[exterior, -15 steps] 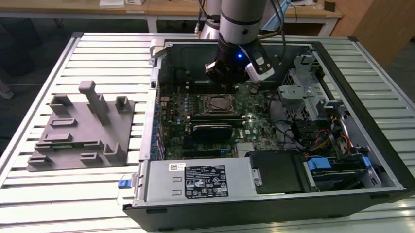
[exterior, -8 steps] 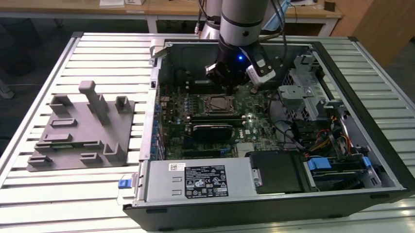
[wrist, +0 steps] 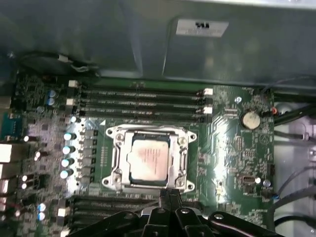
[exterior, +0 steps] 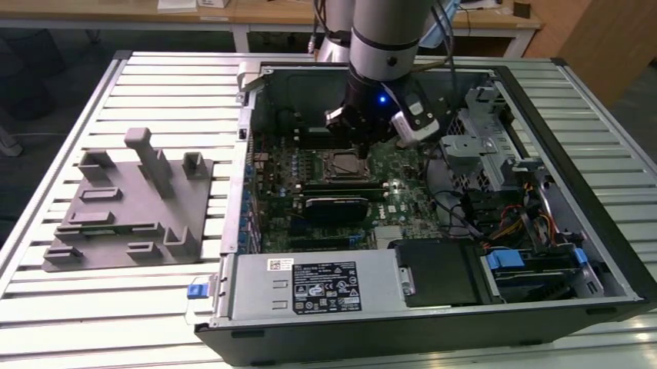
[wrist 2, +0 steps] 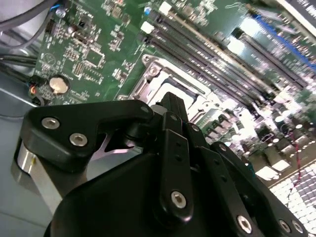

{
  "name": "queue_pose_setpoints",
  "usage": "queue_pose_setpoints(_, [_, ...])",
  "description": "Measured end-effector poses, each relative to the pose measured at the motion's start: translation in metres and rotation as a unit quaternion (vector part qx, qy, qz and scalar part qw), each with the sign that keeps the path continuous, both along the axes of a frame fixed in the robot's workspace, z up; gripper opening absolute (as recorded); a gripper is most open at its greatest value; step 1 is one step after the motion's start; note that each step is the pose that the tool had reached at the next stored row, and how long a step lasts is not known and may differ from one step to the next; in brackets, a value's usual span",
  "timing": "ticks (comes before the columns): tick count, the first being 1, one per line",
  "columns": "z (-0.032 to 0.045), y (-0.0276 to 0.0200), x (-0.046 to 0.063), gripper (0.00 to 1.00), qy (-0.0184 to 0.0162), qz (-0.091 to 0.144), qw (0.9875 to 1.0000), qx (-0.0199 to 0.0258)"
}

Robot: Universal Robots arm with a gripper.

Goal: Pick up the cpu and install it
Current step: 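Install the second cpu locking lever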

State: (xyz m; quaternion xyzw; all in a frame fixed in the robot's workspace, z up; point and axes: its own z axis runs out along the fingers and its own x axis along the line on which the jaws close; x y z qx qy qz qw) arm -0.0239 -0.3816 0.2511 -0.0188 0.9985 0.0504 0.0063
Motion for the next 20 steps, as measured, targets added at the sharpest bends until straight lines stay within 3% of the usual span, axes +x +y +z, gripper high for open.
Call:
queue_pose_setpoints(4, [-0.0003, -0.0025, 0.000, 0.11, 0.0119, 0.000, 0.9999, 0.0000])
queue_pose_setpoints(9, [-0.0065, -0.0091, 0.000, 0.11, 0.0138, 0.000, 0.9999, 0.0001])
queue_pose_setpoints(16, [-0.0130, -0.0102, -0.010, 0.11, 0.0140, 0.019, 0.9997, -0.0003])
queue_pose_setpoints(20, [-0.0150, -0.0132, -0.011, 0.11, 0.0140, 0.020, 0.9997, 0.0007])
